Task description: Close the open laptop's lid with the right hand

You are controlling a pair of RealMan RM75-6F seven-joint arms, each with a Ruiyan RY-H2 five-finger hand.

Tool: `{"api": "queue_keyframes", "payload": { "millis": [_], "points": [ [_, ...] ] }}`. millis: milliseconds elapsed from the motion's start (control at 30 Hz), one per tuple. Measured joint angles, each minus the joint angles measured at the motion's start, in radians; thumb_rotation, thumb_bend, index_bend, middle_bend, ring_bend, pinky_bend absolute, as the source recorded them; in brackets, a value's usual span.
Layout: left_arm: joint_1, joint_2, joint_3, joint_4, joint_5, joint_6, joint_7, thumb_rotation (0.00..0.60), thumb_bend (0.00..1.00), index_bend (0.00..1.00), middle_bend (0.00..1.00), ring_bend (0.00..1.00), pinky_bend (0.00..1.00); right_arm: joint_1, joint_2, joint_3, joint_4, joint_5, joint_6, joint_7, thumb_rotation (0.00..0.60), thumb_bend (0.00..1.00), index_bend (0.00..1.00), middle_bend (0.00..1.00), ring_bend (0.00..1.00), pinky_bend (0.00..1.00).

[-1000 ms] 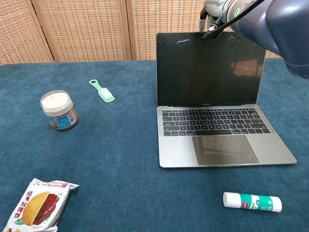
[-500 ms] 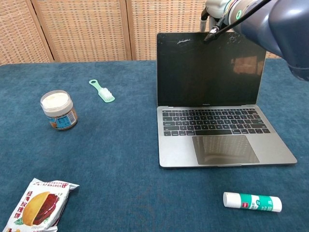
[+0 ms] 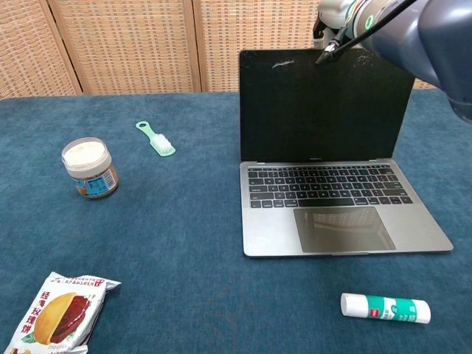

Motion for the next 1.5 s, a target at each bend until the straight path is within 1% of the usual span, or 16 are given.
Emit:
{"api": "queue_keyframes", "payload": {
  "millis": [467,933,1300,1500],
  "points": [
    [-0.001,0.001,0.003,-0.002,0.003,0.000,-0.001,0.600,0.00,0.00,0.00,0.00,0.00,0.006,0.033,0.003,-0.094,0.033,0.072,-0.072,0.600,1.00,0.46,0.46,0.18,0.17],
    [-0.001,0.002,0.007,-0.011,0.017,0.009,0.003,0.600,0.00,0.00,0.00,0.00,0.00,-0.010,0.065,0.003,-0.192,0.054,0.134,-0.094,0.600,1.00,0.48,0.49,0.19,0.17],
    [0.002,0.004,0.016,-0.020,0.040,0.022,0.006,0.600,0.00,0.00,0.00,0.00,0.00,-0.036,0.082,-0.018,-0.277,0.074,0.192,-0.108,0.600,1.00,0.49,0.50,0.19,0.18],
    [0.004,0.004,0.019,-0.021,0.051,0.031,0.009,0.600,0.00,0.00,0.00,0.00,0.00,-0.045,0.087,-0.031,-0.341,0.060,0.241,-0.117,0.600,1.00,0.49,0.50,0.19,0.18]
  ]
}}
